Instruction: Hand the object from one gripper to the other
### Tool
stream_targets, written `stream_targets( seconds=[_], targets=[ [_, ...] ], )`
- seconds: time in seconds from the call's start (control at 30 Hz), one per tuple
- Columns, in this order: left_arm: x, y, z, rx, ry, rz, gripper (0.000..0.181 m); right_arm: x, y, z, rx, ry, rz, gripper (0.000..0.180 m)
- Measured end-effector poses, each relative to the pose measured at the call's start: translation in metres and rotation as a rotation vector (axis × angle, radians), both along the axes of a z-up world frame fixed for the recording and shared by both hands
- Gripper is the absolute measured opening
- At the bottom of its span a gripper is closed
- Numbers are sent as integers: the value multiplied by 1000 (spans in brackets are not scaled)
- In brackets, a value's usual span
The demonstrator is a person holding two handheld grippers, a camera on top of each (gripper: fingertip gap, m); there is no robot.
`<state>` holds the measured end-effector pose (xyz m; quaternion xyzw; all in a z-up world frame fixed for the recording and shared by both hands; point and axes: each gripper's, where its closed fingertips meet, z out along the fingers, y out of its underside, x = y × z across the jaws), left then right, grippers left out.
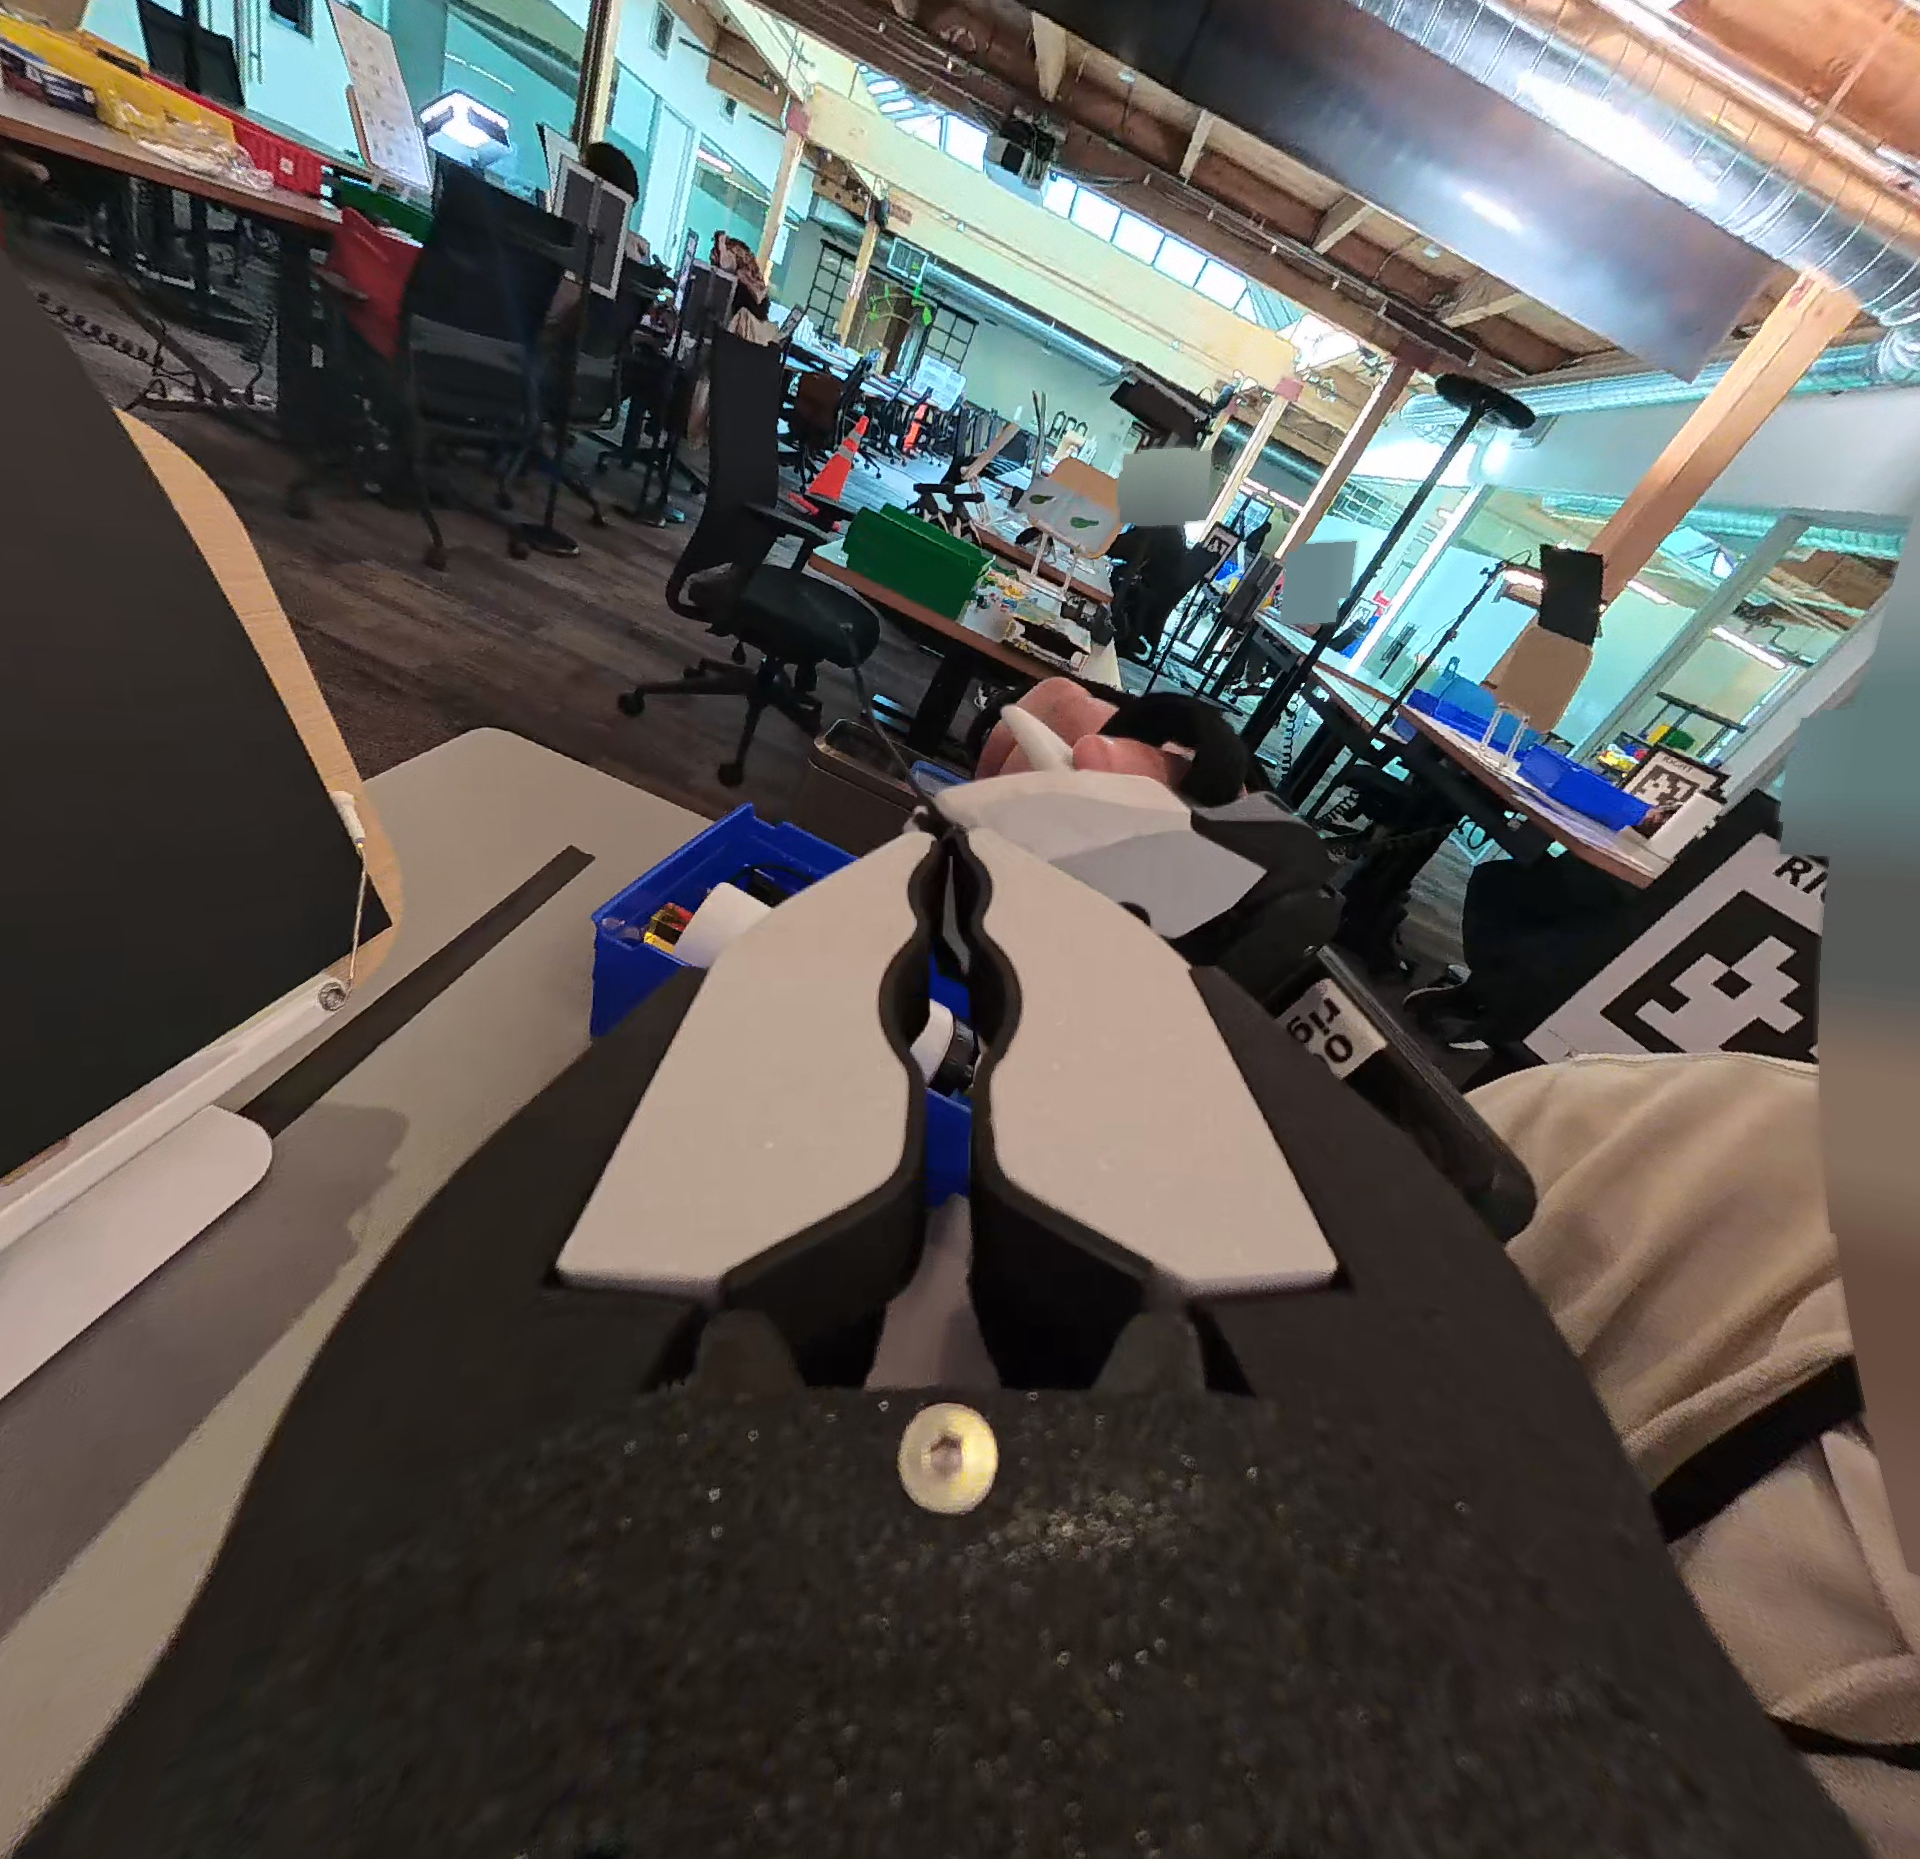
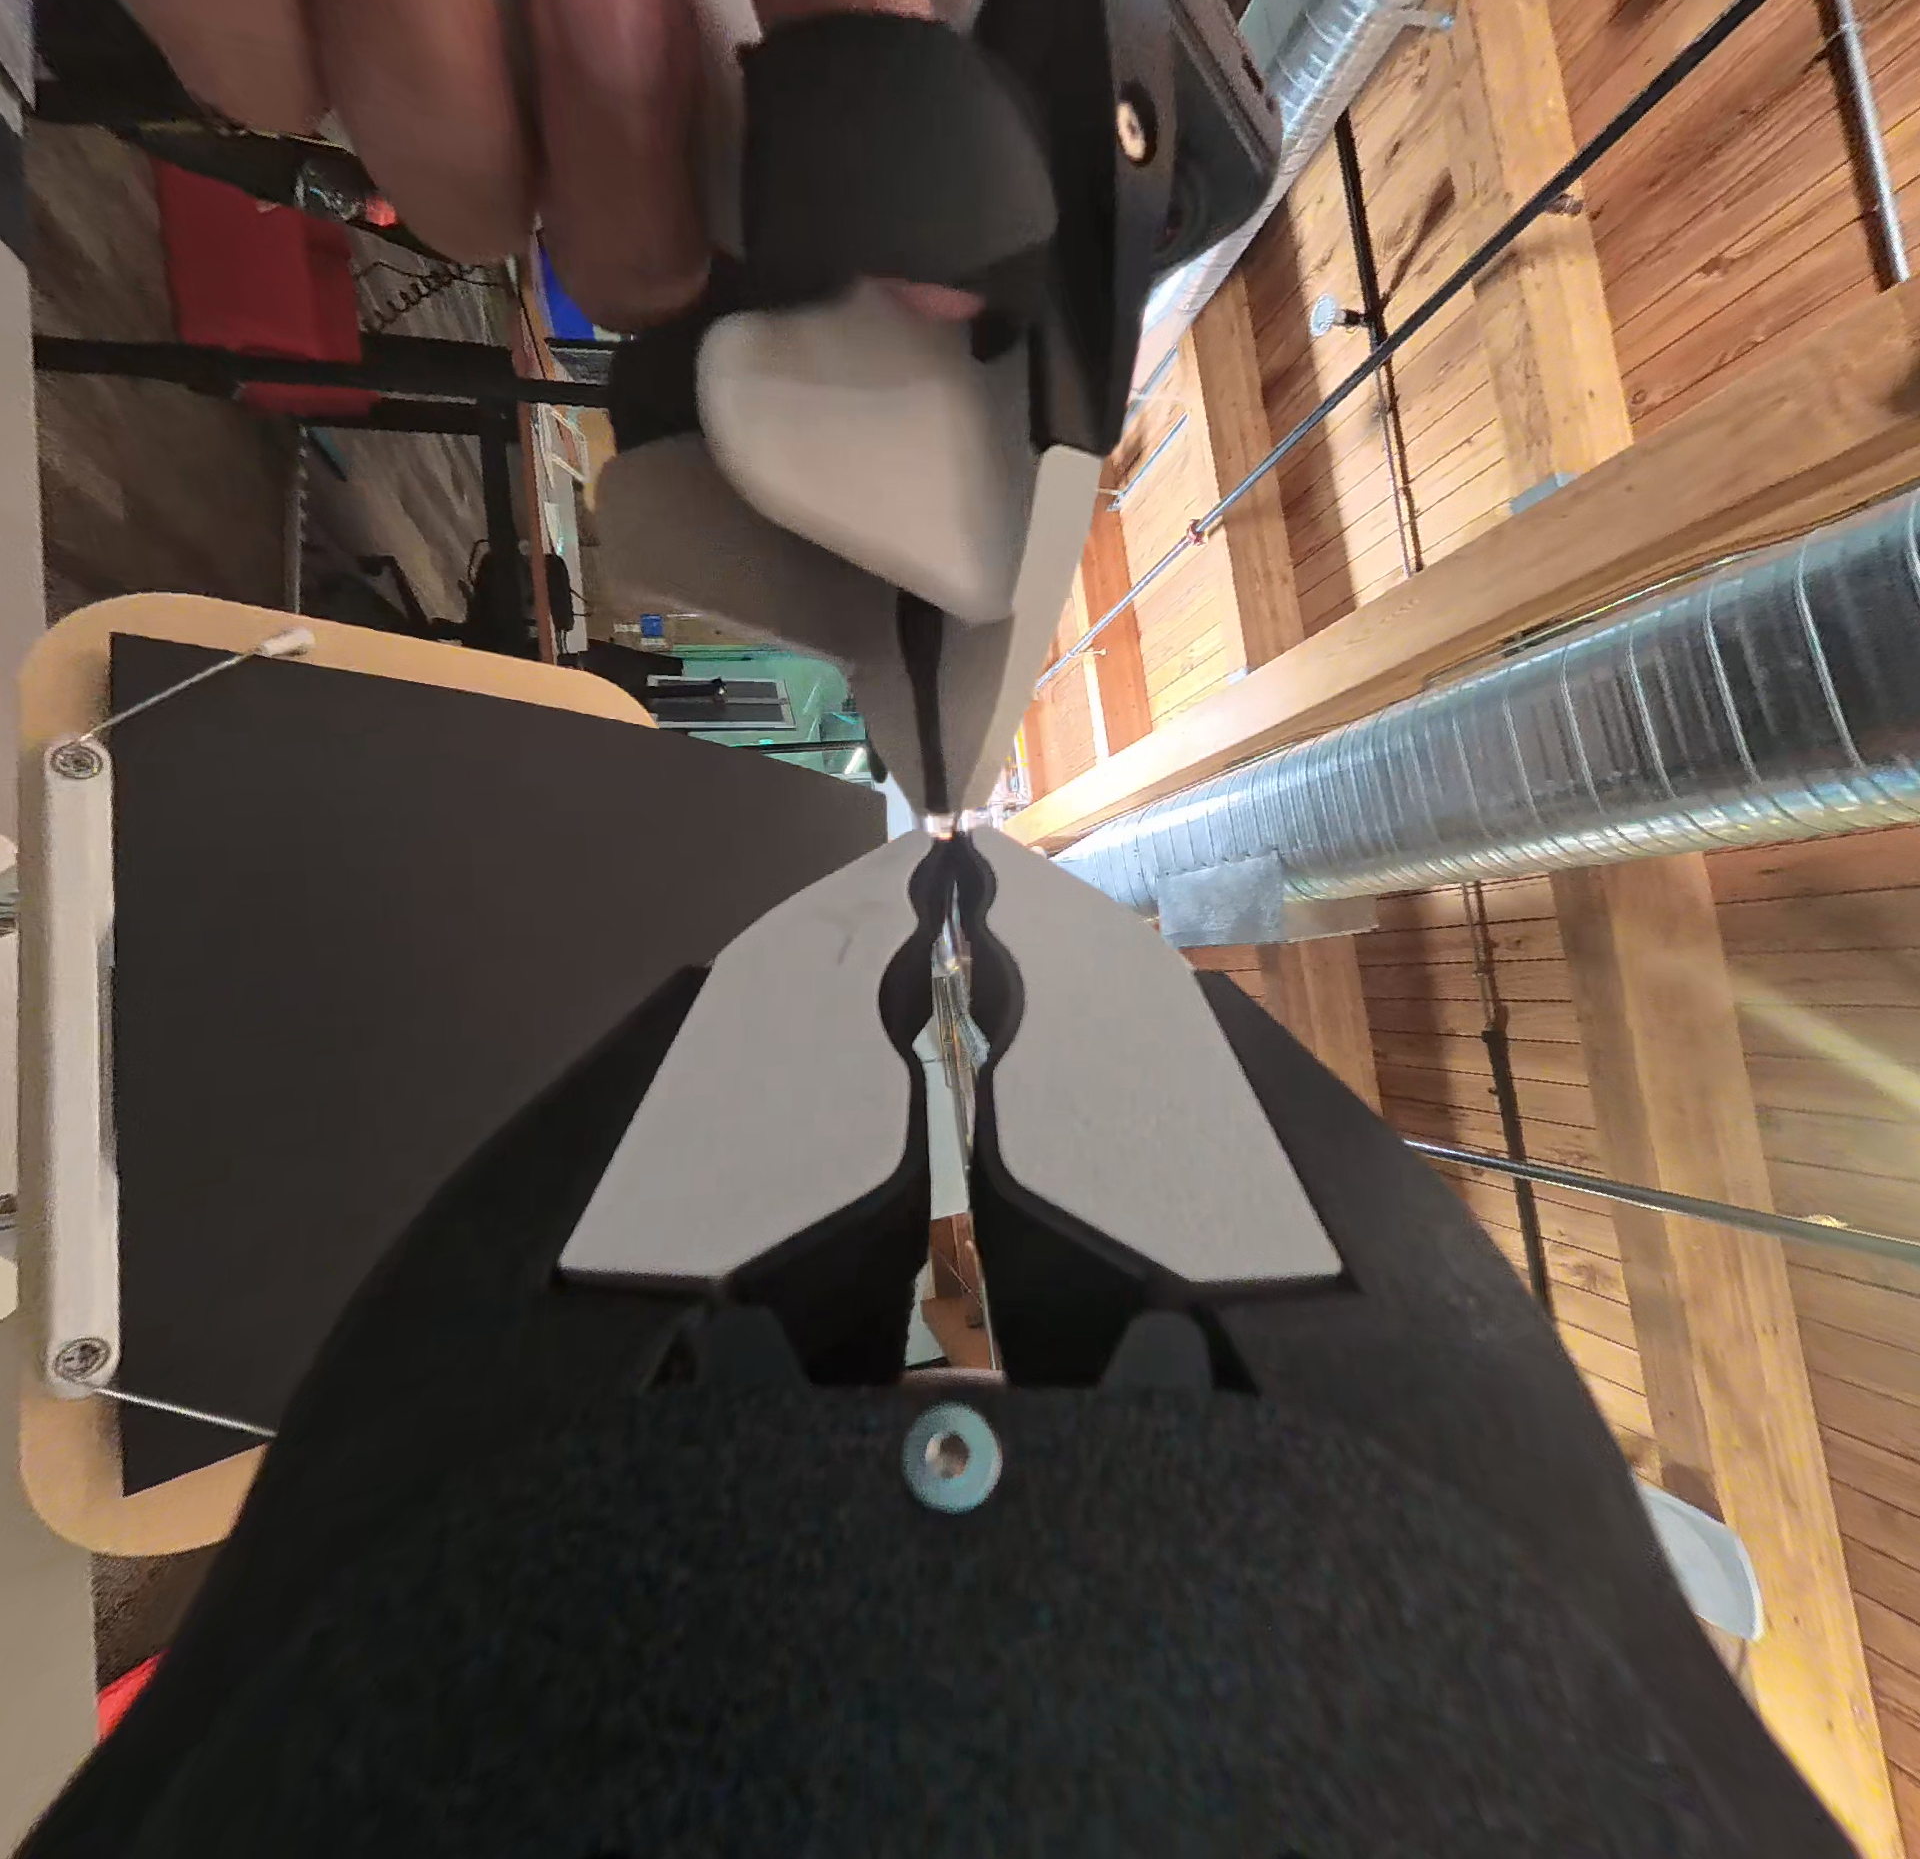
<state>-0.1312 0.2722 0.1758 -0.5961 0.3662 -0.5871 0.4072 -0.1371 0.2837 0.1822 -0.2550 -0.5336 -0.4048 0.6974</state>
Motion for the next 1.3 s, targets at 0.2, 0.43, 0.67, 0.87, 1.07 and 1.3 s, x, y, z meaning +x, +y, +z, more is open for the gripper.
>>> stream_targets(
  seconds=[0.2,0.43,0.67,0.87,1.07,1.3],
  targets=[
    [2,0,-3,17,18,-4,0,3,0,-2,-15,-1,13,1],
    [1,-6,-2,63,32,-7,0,2,-5,1,29,29,46,1],
    [-8,-2,4,122,15,27,0,2,-20,5,-339,347,293,57],
    [-24,-25,35,297,-154,-40,0,17,-26,31,-862,808,713,59],
    [-17,-53,39,439,-161,-111,0,41,-36,63,-1666,1177,1521,37],
    [-5,-53,28,376,-117,-169,0,28,-50,57,-1643,1072,1443,34]
  ],
)
